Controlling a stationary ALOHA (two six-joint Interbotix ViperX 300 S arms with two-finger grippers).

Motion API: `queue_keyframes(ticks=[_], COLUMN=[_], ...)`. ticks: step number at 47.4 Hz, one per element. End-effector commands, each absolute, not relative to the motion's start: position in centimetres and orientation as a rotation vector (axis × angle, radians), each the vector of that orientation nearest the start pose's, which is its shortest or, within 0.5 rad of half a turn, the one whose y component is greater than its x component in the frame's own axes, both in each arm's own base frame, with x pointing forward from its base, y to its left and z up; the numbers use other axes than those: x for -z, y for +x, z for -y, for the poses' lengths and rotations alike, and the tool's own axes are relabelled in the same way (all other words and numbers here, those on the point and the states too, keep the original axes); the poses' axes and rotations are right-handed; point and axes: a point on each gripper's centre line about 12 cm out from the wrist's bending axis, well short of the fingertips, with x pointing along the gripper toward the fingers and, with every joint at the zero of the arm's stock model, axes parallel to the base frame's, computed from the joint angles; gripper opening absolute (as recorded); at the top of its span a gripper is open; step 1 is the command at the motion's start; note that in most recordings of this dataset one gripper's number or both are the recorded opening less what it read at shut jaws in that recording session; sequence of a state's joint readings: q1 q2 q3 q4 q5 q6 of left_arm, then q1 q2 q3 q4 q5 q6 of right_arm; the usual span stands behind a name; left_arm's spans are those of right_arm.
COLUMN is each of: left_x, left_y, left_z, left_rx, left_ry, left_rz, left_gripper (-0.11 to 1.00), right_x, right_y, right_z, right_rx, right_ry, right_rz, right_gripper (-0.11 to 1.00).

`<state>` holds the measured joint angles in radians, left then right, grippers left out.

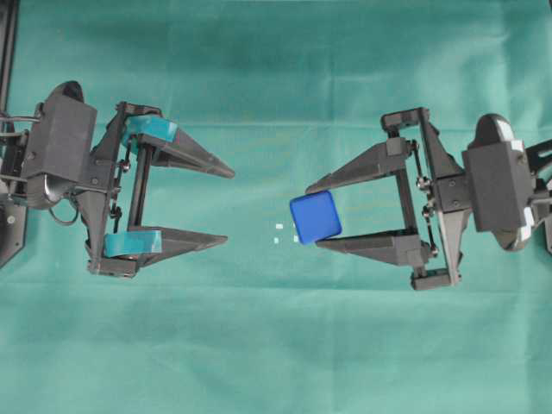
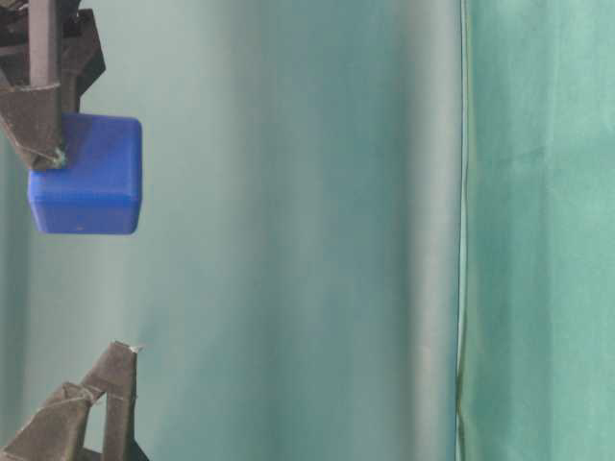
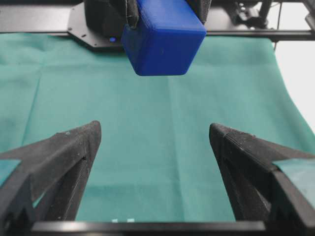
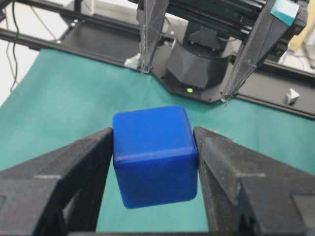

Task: Handover the blue block to the right arm after grasping it with the left arm, then place it in the designated position.
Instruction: 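Carry the cube with the right gripper toward the white marker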

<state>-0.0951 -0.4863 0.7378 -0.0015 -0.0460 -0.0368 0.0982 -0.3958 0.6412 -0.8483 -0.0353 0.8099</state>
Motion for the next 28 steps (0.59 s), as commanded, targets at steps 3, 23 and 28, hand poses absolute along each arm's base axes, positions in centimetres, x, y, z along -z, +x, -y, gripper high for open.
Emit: queue_keyframes(ticks=[3,23,28], left_x=[-33.1,-33.2,-33.2], left_y=[31.6,31.6,31.6], left_z=[3.1,3.1,3.1], left_rx=[0.094,0.094,0.094], left_ry=[-0.031,-0.03,-0.03], left_rz=[-0.178,-0.177,-0.177], left_gripper=[1.0,1.0,1.0], right_x=[-34.5,-31.9,-31.0], right_y=[34.3,35.0,35.3], right_z=[-3.7,-2.9,-2.8], right_rx=[-0.128,-0.031,0.003], right_ry=[-0.034,0.049,0.079], right_rz=[-0.176,-0.312,-0.364], right_gripper=[0.61,0.61,0.61])
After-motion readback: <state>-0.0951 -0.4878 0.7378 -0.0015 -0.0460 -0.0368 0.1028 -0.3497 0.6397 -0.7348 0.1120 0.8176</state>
